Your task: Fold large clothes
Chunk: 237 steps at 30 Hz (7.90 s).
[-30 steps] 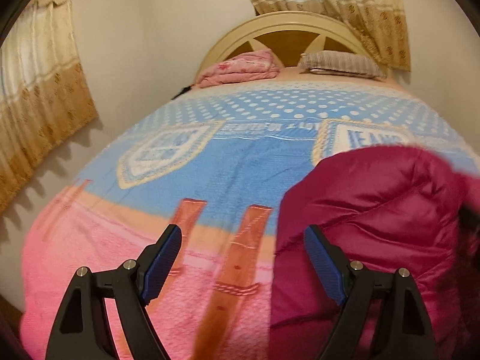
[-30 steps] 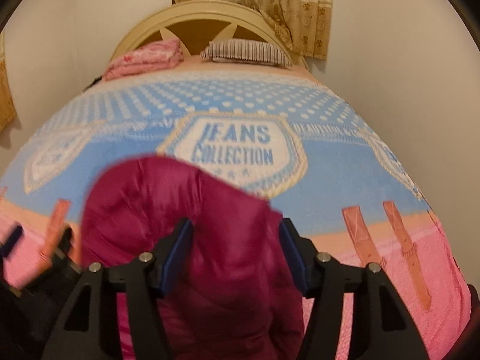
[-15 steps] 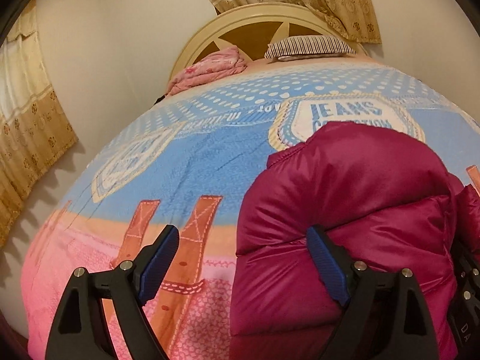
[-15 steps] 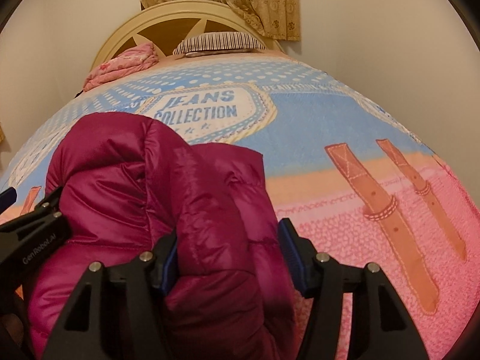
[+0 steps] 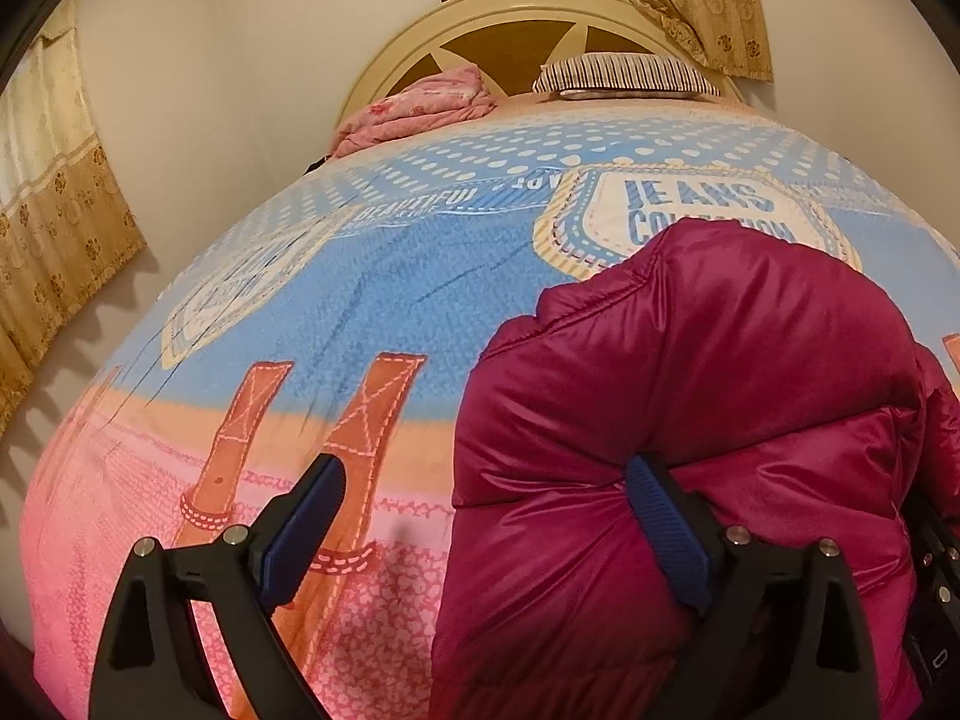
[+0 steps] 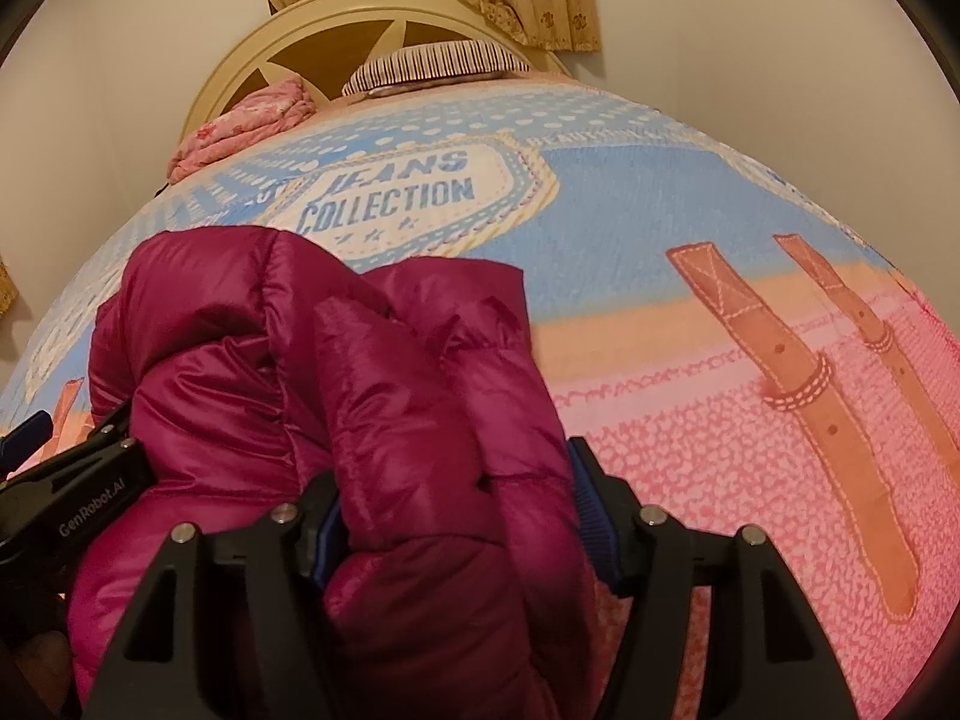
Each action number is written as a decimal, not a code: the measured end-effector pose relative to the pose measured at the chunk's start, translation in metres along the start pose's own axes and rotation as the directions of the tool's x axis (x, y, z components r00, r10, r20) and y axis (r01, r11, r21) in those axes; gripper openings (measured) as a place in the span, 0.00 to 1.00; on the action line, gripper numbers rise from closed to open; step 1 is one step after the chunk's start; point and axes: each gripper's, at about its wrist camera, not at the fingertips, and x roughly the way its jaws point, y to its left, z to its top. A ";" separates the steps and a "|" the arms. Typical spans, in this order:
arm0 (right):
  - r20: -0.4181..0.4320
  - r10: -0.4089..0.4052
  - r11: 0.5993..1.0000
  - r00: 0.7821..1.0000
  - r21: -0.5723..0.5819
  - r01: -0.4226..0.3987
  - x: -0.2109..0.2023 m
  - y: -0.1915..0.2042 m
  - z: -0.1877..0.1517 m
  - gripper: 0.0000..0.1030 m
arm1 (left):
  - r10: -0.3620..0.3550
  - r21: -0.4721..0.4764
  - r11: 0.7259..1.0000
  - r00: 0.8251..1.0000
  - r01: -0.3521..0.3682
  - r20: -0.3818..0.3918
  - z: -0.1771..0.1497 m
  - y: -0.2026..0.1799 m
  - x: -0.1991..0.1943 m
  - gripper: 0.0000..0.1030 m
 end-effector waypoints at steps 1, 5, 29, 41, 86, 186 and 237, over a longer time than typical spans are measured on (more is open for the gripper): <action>-0.002 0.000 1.000 1.000 -0.001 0.000 0.000 0.000 0.000 0.63 | 0.003 0.002 1.000 1.000 -0.003 0.000 0.000 -0.001 0.000 0.93; -0.011 -0.002 1.000 1.000 -0.002 0.002 0.003 0.000 -0.001 0.64 | 0.013 0.008 1.000 1.000 -0.013 0.002 -0.001 -0.003 0.001 0.93; -0.038 -0.019 1.000 0.999 -0.009 0.018 0.010 -0.001 0.001 0.67 | 0.024 0.021 0.999 1.000 -0.024 -0.008 -0.003 -0.007 0.005 0.94; -0.043 -0.024 1.000 0.999 -0.011 0.024 0.012 -0.001 0.001 0.68 | 0.024 0.021 1.000 1.000 -0.024 -0.008 -0.003 -0.008 0.005 0.94; -0.056 0.167 0.985 0.984 -0.038 -0.169 -0.018 -0.012 -0.030 0.43 | -0.281 0.041 0.958 0.959 0.283 -0.036 -0.061 0.005 -0.058 0.42; -0.132 0.400 0.777 0.907 -0.476 -0.412 -0.059 0.220 -0.070 0.21 | 0.033 -0.251 0.967 0.998 -0.044 -0.046 -0.130 0.256 -0.100 0.17; 0.029 0.447 0.795 0.894 -0.470 -0.383 -0.170 0.178 -0.084 0.73 | 0.166 -0.332 0.935 0.980 -0.121 0.109 -0.168 0.280 -0.239 0.66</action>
